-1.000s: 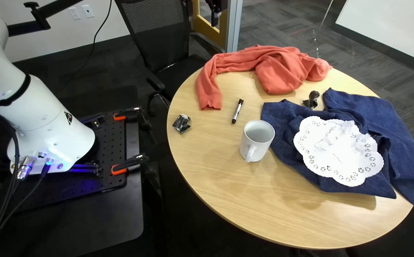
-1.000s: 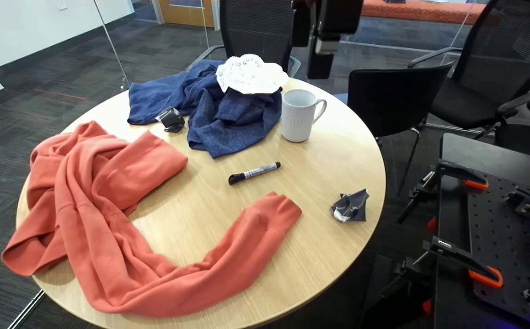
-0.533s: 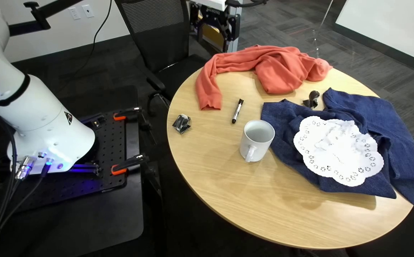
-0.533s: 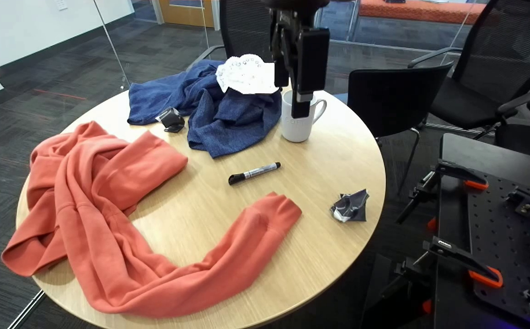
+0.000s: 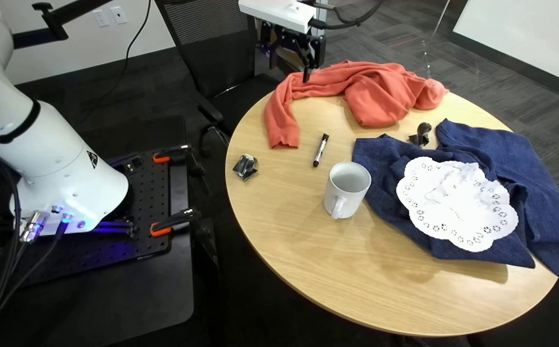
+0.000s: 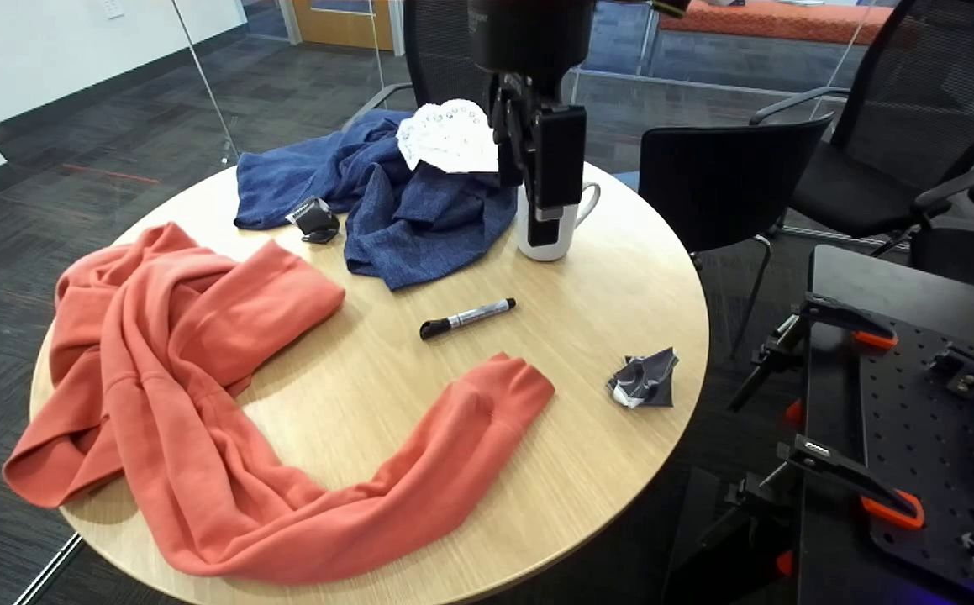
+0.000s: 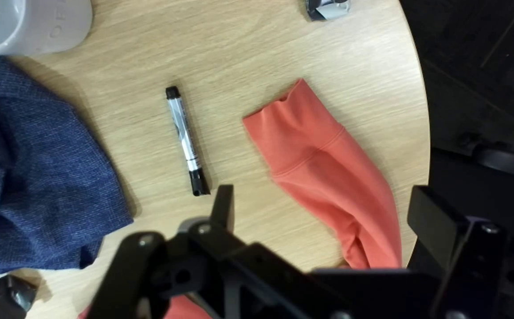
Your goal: Put the marker in the mug
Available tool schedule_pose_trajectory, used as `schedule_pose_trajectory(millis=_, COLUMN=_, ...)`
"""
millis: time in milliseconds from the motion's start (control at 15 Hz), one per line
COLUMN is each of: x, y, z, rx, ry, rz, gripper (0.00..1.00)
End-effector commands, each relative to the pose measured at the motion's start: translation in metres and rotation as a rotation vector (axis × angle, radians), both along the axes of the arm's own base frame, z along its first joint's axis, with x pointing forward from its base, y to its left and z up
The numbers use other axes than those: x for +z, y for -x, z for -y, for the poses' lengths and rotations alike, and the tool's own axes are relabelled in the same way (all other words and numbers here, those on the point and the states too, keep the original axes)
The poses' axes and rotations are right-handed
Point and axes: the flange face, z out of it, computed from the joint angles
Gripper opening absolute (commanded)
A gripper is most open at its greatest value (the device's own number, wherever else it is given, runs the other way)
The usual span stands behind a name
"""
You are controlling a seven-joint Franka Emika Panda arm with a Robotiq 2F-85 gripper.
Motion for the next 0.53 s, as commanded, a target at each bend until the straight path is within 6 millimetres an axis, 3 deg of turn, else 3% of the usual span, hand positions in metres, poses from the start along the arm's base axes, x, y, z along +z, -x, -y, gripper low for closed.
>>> schedule_pose_trajectory(millis=0, x=-0.001, y=-0.003, z=-0.001, rx=0.010, ry=0.000, rz=0.010, gripper=1.00)
schedule_pose_trajectory(millis=267, x=-0.025, y=-0.019, z=-0.001, rx=0.037, ry=0.021, rz=0.062, gripper=1.00)
schedule_pose_trajectory(millis=467, x=-0.054, y=-0.032, z=0.007, rx=0.066, ry=0.053, rz=0.086, gripper=1.00)
